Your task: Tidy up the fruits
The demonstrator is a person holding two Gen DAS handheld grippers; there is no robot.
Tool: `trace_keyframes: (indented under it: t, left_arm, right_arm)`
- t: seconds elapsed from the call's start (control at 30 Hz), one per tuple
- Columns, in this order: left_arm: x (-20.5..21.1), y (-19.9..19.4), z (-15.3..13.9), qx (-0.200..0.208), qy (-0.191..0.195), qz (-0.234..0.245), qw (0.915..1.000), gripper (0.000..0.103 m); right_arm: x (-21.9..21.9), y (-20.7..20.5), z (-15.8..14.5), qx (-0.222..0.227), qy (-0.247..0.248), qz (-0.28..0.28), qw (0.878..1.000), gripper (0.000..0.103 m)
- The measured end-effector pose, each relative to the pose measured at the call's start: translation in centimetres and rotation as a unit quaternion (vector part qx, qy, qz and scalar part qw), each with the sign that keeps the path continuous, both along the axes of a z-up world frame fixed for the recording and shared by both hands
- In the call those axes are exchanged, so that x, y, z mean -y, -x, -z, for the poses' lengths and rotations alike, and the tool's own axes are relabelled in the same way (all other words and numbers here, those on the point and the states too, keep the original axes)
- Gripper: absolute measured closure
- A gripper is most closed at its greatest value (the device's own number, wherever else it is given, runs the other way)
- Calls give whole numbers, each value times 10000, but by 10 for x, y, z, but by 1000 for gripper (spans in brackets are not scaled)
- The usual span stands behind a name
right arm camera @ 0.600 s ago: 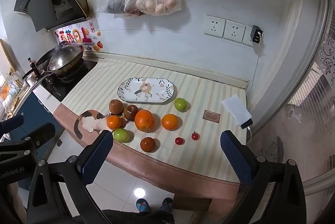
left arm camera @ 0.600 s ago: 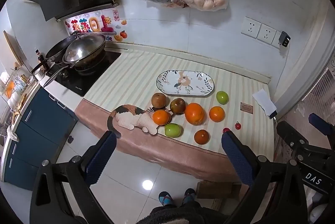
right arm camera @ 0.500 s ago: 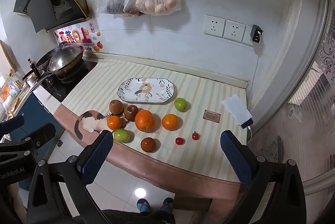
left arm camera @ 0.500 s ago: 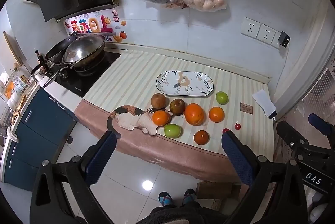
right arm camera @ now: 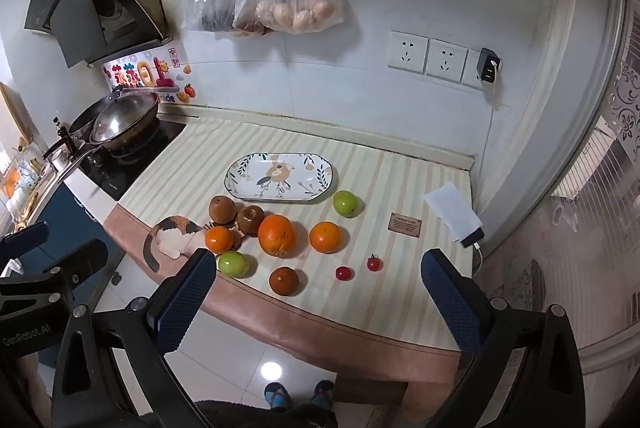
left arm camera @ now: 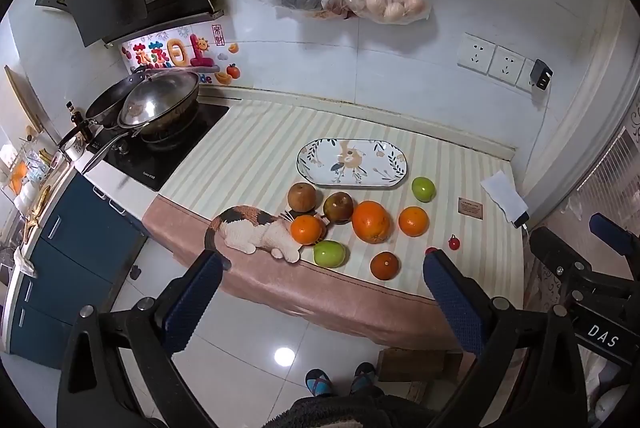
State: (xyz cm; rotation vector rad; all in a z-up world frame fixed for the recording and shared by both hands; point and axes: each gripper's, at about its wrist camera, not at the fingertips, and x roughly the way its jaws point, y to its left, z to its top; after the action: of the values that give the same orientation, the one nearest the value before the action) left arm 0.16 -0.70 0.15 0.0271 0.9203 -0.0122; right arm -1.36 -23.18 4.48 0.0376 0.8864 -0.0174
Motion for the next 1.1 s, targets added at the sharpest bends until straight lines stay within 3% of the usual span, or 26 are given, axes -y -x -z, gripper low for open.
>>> trace_keyframes:
  t: [1.1]
  left_arm:
    - [-1, 0, -4, 38, 14, 21, 10000, 0]
  right_arm:
    - [-6, 4, -9, 61, -88, 8, 9999, 0]
